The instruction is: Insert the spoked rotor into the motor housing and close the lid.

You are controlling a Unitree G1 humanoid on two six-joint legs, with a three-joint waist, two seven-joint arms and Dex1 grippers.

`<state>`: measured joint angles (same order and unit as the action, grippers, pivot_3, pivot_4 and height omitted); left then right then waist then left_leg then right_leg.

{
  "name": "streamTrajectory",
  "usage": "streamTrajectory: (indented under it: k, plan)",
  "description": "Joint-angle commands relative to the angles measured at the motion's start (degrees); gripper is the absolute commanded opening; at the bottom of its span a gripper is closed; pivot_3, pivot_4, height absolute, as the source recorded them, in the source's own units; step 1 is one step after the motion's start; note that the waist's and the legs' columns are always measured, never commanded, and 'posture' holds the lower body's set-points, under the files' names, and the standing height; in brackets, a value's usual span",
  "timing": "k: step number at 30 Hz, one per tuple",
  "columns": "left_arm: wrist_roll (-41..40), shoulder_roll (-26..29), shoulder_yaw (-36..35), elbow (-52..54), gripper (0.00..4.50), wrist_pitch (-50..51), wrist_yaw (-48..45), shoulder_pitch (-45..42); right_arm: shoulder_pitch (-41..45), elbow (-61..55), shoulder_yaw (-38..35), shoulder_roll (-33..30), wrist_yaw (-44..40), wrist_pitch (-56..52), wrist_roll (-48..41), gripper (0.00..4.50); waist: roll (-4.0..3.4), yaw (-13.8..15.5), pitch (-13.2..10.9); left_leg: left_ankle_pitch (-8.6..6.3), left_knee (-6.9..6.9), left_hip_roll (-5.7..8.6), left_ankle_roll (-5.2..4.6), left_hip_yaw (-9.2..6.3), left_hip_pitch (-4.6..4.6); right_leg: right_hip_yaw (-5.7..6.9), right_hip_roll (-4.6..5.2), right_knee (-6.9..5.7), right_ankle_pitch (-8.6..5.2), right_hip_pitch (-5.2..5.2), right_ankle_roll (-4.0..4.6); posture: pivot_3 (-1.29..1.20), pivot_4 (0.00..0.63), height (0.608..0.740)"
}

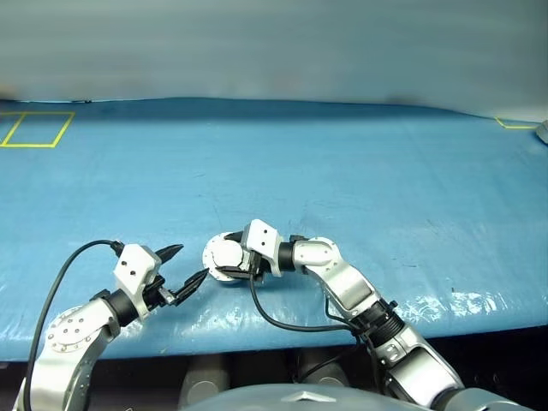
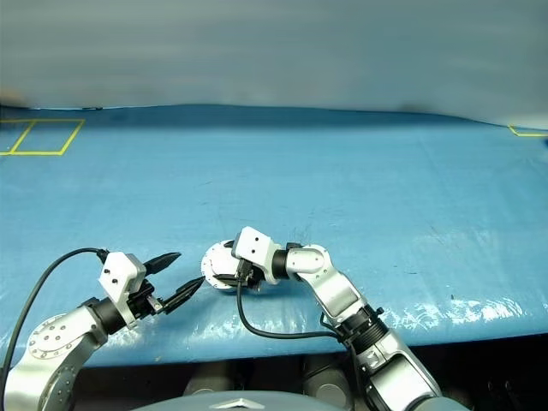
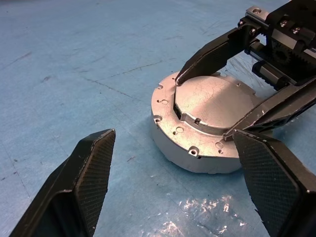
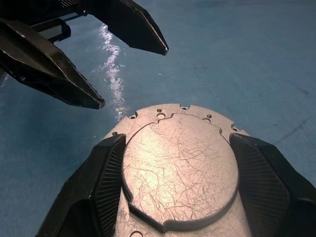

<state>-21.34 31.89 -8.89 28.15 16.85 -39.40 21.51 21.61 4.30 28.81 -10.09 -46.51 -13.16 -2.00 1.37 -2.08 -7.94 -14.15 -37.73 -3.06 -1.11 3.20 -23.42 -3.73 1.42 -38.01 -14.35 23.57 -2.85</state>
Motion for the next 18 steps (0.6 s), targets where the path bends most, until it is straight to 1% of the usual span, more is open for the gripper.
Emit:
streamTrajectory:
  k: [1, 3, 7, 12, 16, 18]
  plan:
    - [0.04, 0.71, 0.03, 2.16, 4.10, -0.13, -0.16, -0.32, 0.30, 1.57, -0.23, -0.02, 1.64, -1.33, 1.62, 3.03, 0.00, -0.03, 0.00, 0.00, 0.00, 0.00, 0.00, 0.00, 0.03, 0.00, 0.00, -0.01, 0.00, 0.01, 0.00, 0.00, 0.150, 0.740]
    - [-0.07, 0.65, 0.01, 2.03, 4.10, -0.28, -0.16, -0.43, 0.38, 1.67, 0.05, 0.00, 1.62, -1.71, 1.81, 3.03, -0.01, -0.04, 0.00, 0.00, 0.00, -0.01, 0.00, 0.01, 0.11, 0.00, 0.00, -0.01, 0.00, 0.01, 0.00, 0.00, 0.150, 0.740]
    - [-0.06, 0.54, 0.20, 2.26, 4.10, -0.31, -0.02, -0.24, -0.02, -0.25, -0.85, 0.37, -0.91, -4.79, -1.73, 3.03, -0.01, -0.03, 0.00, 0.00, 0.00, -0.06, 0.01, 0.01, 0.26, -0.02, 0.02, -0.01, 0.00, -0.05, 0.00, 0.00, 0.150, 0.740]
    - [0.70, 1.48, 1.05, 2.03, 4.10, -0.34, -0.82, -0.46, 1.34, 1.35, -0.20, -0.56, -1.55, -4.51, -0.57, 3.03, -0.01, -0.01, 0.00, -0.01, 0.05, -0.08, 0.00, 0.03, 0.25, -0.03, 0.06, 0.04, -0.01, -0.04, 0.01, 0.00, 0.150, 0.740]
    - [0.13, 1.58, 0.58, 1.79, 4.10, -0.16, -0.75, -1.56, 1.97, 0.83, -2.00, -0.64, -6.00, -8.52, -5.69, 3.03, -0.01, 0.04, -0.01, 0.00, 0.06, -0.04, 0.00, 0.01, 0.25, -0.01, 0.05, 0.03, -0.01, -0.03, 0.01, 0.00, 0.150, 0.740]
    - [0.22, 1.51, 0.99, 1.73, 4.10, -0.22, -0.89, -1.72, 2.08, 1.20, -2.74, -0.59, -6.05, -8.93, -6.29, 3.03, -0.01, 0.04, 0.00, -0.01, 0.06, -0.05, -0.01, 0.02, 0.24, -0.02, 0.06, 0.04, -0.01, -0.05, 0.01, 0.00, 0.150, 0.740]
